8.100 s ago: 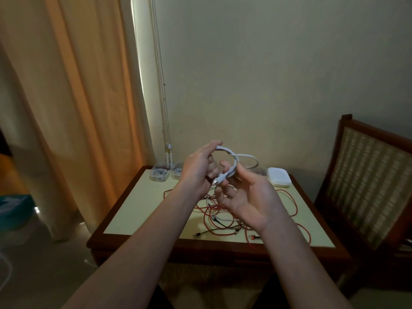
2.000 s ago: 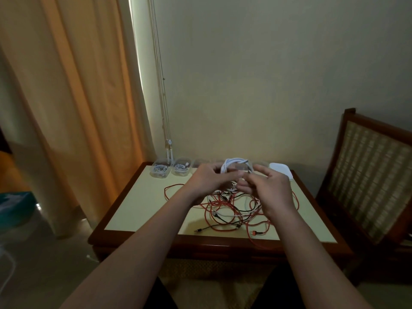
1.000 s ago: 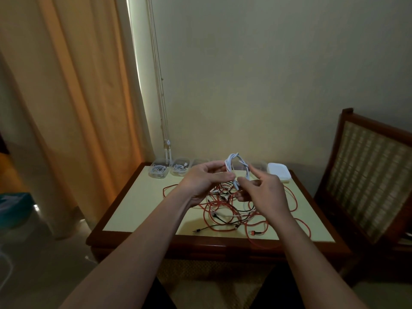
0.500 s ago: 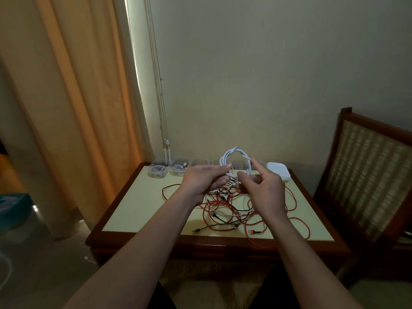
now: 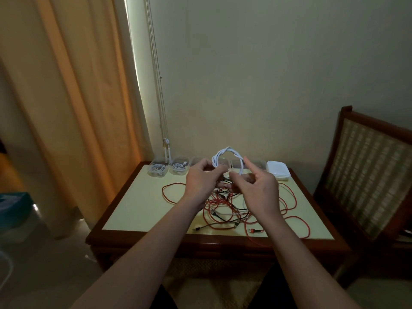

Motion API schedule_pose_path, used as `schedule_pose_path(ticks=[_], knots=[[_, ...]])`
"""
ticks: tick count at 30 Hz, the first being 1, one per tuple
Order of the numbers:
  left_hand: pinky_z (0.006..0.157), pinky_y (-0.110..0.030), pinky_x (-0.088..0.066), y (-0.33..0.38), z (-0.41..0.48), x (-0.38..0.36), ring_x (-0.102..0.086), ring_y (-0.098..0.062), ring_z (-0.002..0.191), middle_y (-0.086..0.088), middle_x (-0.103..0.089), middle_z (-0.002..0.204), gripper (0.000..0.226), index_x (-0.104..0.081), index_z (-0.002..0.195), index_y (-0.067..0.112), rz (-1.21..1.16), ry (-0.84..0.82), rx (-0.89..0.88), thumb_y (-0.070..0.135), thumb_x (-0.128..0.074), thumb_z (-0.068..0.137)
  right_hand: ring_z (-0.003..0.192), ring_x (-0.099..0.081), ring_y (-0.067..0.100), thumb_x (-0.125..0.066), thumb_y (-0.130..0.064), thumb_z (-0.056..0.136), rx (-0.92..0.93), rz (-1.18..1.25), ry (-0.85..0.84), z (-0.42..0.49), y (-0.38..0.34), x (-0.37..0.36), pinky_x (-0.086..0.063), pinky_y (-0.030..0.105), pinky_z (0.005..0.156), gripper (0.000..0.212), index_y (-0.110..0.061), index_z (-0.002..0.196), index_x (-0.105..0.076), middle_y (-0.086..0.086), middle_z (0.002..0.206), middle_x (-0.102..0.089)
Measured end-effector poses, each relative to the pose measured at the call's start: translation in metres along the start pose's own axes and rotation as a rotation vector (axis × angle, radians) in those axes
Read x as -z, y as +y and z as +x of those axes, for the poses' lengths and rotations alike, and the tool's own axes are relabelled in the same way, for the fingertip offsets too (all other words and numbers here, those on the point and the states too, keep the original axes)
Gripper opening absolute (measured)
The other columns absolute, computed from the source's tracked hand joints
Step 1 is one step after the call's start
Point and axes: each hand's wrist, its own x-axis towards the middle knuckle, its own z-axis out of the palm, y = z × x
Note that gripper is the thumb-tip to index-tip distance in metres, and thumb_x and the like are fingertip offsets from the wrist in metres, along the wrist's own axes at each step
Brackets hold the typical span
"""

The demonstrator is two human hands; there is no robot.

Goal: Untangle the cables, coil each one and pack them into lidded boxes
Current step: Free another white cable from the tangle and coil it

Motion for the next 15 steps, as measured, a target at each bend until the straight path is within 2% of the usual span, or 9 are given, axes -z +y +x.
schedule_pose_path(ticks=[3, 5, 6, 7, 9, 10, 12, 14, 15], knots=[[0.082, -0.039, -0.059, -0.005, 0.003, -0.003, -0.071, -0.01, 0.086, 0.009, -0.075, 0.087, 0.004, -0.074, 0.089, 0.026, 0.146, 0.036, -0.158, 0.025, -0.073, 0.085, 0.067, -0.076, 0.015, -0.074, -0.02, 0.091, -0.031, 0.118, -0.041, -0.001, -0.003, -0.002, -0.062, 0.037, 0.076, 0.062, -0.014, 0.148, -0.049, 0.008, 0.066, -0.073], [0.077, -0.036, -0.056, -0.007, 0.004, -0.002, -0.068, -0.003, 0.079, 0.016, -0.073, 0.083, 0.01, -0.072, 0.096, 0.027, 0.306, 0.02, -0.255, 0.034, -0.069, 0.09, 0.067, -0.076, 0.017, -0.071, -0.015, 0.093, -0.059, 0.179, -0.054, 0.0, -0.006, 0.0, -0.062, 0.028, 0.072, 0.061, -0.012, 0.148, -0.047, 0.008, 0.07, -0.075], [0.072, -0.039, -0.055, -0.007, 0.003, 0.0, -0.066, -0.006, 0.073, 0.014, -0.072, 0.079, 0.013, -0.07, 0.096, 0.027, 0.358, 0.003, -0.277, 0.038, -0.067, 0.092, 0.068, -0.076, 0.017, -0.071, -0.015, 0.093, -0.067, 0.189, -0.056, 0.002, -0.007, 0.001, -0.062, 0.027, 0.071, 0.061, -0.012, 0.148, -0.047, 0.007, 0.071, -0.076], [0.072, -0.044, -0.055, -0.007, 0.004, 0.002, -0.067, -0.013, 0.074, 0.01, -0.073, 0.08, 0.014, -0.068, 0.097, 0.027, 0.367, -0.033, -0.285, 0.04, -0.065, 0.094, 0.068, -0.076, 0.018, -0.071, -0.015, 0.093, -0.071, 0.184, -0.059, 0.005, -0.006, 0.002, -0.062, 0.029, 0.073, 0.061, -0.011, 0.148, -0.047, 0.007, 0.072, -0.076], [0.085, -0.049, -0.056, -0.011, 0.007, 0.009, -0.071, -0.017, 0.089, 0.004, -0.075, 0.094, 0.012, -0.065, 0.103, 0.029, 0.281, -0.168, -0.27, 0.037, -0.067, 0.094, 0.07, -0.077, 0.02, -0.071, -0.015, 0.093, -0.084, 0.168, -0.058, 0.013, 0.001, 0.002, -0.063, 0.04, 0.078, 0.06, -0.009, 0.148, -0.046, 0.007, 0.074, -0.077], [0.09, -0.045, -0.056, -0.012, 0.01, 0.012, -0.071, -0.015, 0.096, 0.005, -0.075, 0.101, 0.018, -0.065, 0.11, 0.03, 0.24, -0.238, -0.271, 0.034, -0.069, 0.093, 0.07, -0.077, 0.021, -0.071, -0.015, 0.094, -0.092, 0.157, -0.057, 0.018, 0.005, 0.001, -0.063, 0.044, 0.08, 0.061, -0.008, 0.148, -0.046, 0.008, 0.075, -0.077], [0.089, -0.033, -0.056, -0.016, 0.016, 0.018, -0.069, -0.008, 0.099, 0.007, -0.074, 0.107, 0.039, -0.061, 0.128, 0.027, 0.226, -0.324, -0.299, 0.028, -0.073, 0.091, 0.067, -0.076, 0.02, -0.071, -0.016, 0.094, -0.086, 0.108, -0.051, 0.026, 0.013, -0.004, -0.063, 0.045, 0.08, 0.059, -0.007, 0.147, -0.047, 0.008, 0.071, -0.076], [0.079, -0.02, -0.053, -0.022, 0.023, 0.02, -0.068, -0.001, 0.09, 0.011, -0.074, 0.102, 0.053, -0.057, 0.138, 0.028, 0.253, -0.282, -0.346, 0.026, -0.075, 0.089, 0.064, -0.075, 0.015, -0.07, -0.017, 0.095, -0.048, 0.034, -0.065, 0.033, 0.02, -0.01, -0.062, 0.033, 0.076, 0.051, -0.011, 0.143, -0.054, 0.004, 0.068, -0.075], [0.073, -0.018, -0.053, -0.027, 0.027, 0.021, -0.068, -0.001, 0.083, 0.011, -0.073, 0.096, 0.054, -0.056, 0.14, 0.031, 0.264, -0.222, -0.348, 0.027, -0.075, 0.089, 0.064, -0.074, 0.011, -0.069, -0.018, 0.096, -0.024, -0.003, -0.082, 0.036, 0.022, -0.014, -0.061, 0.026, 0.071, 0.046, -0.015, 0.14, -0.058, 0.001, 0.067, -0.075]])
